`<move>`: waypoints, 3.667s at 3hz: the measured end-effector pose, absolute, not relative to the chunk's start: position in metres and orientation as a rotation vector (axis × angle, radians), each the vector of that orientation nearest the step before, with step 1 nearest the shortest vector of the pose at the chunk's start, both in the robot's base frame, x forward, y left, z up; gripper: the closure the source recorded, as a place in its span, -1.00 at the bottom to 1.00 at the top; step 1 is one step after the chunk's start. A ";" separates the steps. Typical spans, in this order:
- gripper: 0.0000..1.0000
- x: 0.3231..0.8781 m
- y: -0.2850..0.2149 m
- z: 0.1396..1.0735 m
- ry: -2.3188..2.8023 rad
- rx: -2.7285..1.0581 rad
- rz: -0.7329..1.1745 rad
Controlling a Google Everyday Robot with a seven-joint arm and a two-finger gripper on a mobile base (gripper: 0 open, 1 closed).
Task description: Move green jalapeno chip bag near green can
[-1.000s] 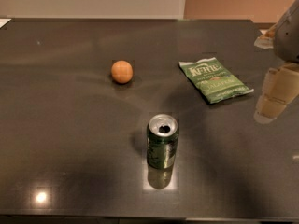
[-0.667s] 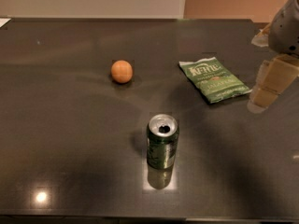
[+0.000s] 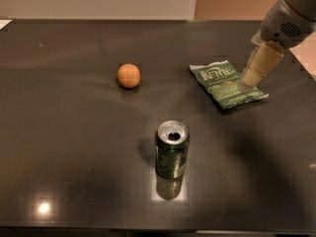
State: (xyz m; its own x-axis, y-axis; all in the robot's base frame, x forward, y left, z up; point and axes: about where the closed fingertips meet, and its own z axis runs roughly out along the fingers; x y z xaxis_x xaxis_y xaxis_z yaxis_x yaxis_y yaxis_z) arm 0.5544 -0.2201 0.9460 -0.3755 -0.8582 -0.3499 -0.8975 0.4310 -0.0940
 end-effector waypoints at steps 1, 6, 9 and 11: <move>-1.00 0.579 -0.221 0.923 2.386 -1.478 0.195; -1.00 0.616 -0.242 0.830 2.496 -1.457 0.269; 0.00 0.610 -0.249 0.825 2.506 -1.429 0.307; 0.92 0.609 -0.249 0.831 2.505 -1.430 0.305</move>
Offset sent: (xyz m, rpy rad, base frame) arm 0.0432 -0.0195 -0.0773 -0.0224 0.1450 -0.0606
